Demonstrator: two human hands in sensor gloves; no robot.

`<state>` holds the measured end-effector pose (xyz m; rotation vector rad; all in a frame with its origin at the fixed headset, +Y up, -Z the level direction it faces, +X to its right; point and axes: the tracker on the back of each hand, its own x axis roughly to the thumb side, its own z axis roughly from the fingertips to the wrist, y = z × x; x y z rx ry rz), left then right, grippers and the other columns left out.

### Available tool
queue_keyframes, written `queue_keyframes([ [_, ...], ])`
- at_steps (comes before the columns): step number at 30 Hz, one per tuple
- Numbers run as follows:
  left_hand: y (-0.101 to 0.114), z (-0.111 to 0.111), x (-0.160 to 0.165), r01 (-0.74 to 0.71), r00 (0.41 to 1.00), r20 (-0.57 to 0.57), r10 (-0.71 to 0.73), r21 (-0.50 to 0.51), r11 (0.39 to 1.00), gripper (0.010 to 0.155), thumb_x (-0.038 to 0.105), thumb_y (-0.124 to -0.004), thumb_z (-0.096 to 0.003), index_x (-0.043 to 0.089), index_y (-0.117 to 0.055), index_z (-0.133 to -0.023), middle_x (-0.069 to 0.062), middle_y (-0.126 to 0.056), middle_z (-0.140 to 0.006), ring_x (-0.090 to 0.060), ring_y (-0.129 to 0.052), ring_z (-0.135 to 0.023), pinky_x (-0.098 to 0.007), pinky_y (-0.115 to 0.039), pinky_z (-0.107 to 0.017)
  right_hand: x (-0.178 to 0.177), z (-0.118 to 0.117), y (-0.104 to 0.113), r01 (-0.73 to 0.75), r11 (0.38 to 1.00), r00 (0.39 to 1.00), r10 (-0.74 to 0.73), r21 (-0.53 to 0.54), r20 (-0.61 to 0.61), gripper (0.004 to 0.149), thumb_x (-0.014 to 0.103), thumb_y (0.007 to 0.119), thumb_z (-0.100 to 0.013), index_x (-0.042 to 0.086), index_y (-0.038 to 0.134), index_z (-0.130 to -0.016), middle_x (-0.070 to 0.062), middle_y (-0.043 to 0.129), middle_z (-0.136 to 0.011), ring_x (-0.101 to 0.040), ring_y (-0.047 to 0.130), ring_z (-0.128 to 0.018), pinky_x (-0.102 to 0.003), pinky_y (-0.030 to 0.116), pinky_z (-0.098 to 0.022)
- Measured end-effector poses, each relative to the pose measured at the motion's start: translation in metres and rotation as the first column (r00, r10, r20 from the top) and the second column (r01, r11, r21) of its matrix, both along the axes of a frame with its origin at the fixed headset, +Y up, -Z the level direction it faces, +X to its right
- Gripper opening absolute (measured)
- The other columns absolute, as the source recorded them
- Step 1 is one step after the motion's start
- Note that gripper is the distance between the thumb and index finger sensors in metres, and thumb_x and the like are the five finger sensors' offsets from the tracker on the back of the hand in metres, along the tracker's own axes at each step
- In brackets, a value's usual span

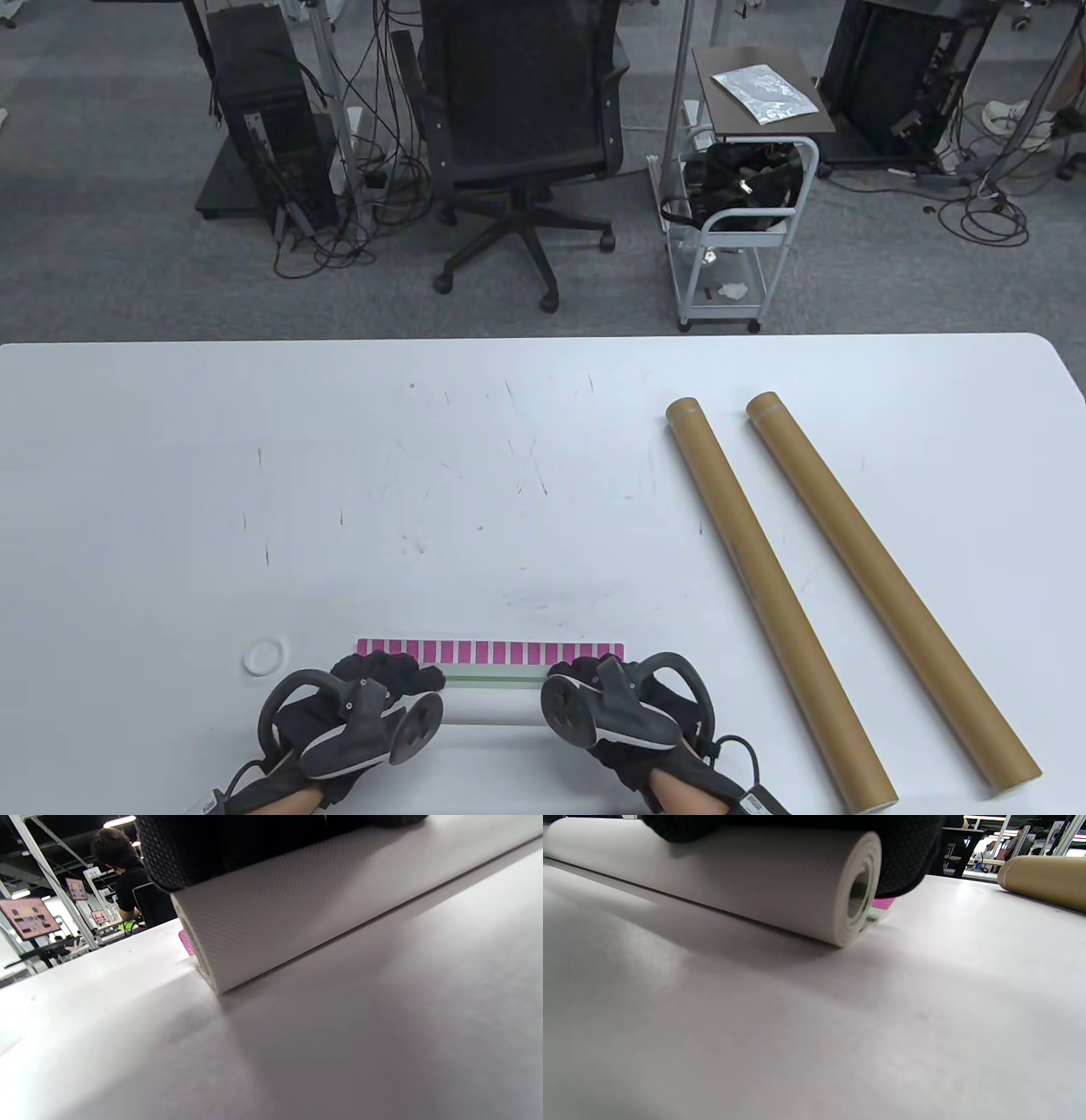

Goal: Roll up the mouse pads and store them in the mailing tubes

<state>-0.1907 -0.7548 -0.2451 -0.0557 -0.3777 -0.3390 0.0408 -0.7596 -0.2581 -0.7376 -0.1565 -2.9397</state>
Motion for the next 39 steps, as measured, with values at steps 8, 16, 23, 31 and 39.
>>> queue_keyframes([
  [8, 0.001, 0.004, 0.0, -0.056, 0.998, -0.004, 0.055, -0.082, 0.995, 0.049, 0.046, -0.062, -0.0424, 0.044, -0.075, -0.09, 0.013, -0.089, -0.086, -0.014, -0.095, -0.079, -0.033, -0.082, -0.064, 0.003, 0.002, 0.002, 0.037, 0.997, 0.999, -0.036, -0.07, 0.005, 0.052, 0.037, 0.062, -0.045, 0.025, 0.071, -0.094, 0.0, 0.081, -0.089, -0.024, 0.086, -0.073, -0.042, 0.076, -0.059],
  [16, -0.001, -0.007, -0.006, -0.088, 0.996, -0.043, 0.084, -0.106, 0.991, 0.049, 0.048, -0.059, -0.0418, 0.048, -0.075, -0.088, 0.016, -0.092, -0.085, -0.01, -0.097, -0.077, -0.027, -0.085, -0.057, 0.01, -0.004, 0.001, 0.065, 0.995, 0.998, -0.063, -0.072, 0.025, 0.055, 0.045, 0.067, -0.042, 0.027, 0.07, -0.094, 0.001, 0.081, -0.089, -0.023, 0.086, -0.073, -0.042, 0.075, -0.059],
  [23, 0.002, -0.002, -0.007, -0.114, 0.993, 0.011, 0.115, -0.057, 0.992, 0.051, 0.049, -0.064, -0.0427, 0.047, -0.064, -0.094, 0.016, -0.082, -0.095, -0.011, -0.092, -0.086, -0.03, -0.083, -0.063, 0.007, -0.005, -0.001, 0.056, 0.997, 0.998, -0.055, -0.052, 0.034, 0.052, 0.041, 0.061, -0.044, 0.028, 0.072, -0.093, 0.002, 0.082, -0.087, -0.023, 0.086, -0.071, -0.042, 0.075, -0.059],
  [31, -0.003, -0.009, -0.007, -0.106, 0.994, -0.037, 0.102, -0.121, 0.987, 0.048, 0.047, -0.058, -0.0434, 0.048, -0.069, -0.09, 0.019, -0.086, -0.09, -0.009, -0.093, -0.082, -0.028, -0.082, -0.064, 0.007, -0.002, 0.001, 0.006, 1.0, 1.0, -0.006, 0.02, -0.003, 0.056, 0.047, 0.064, -0.042, 0.03, 0.069, -0.095, 0.005, 0.08, -0.091, -0.021, 0.086, -0.074, -0.042, 0.075, -0.061],
  [39, -0.001, -0.008, -0.008, -0.109, 0.994, -0.031, 0.105, -0.187, 0.976, 0.048, 0.047, -0.059, -0.043, 0.047, -0.071, -0.09, 0.015, -0.085, -0.089, -0.012, -0.091, -0.08, -0.029, -0.082, -0.064, 0.006, -0.004, 0.002, 0.024, 0.998, 1.0, -0.024, -0.063, 0.01, 0.053, 0.044, 0.063, -0.042, 0.028, 0.072, -0.092, 0.003, 0.082, -0.086, -0.021, 0.087, -0.071, -0.042, 0.076, -0.059],
])
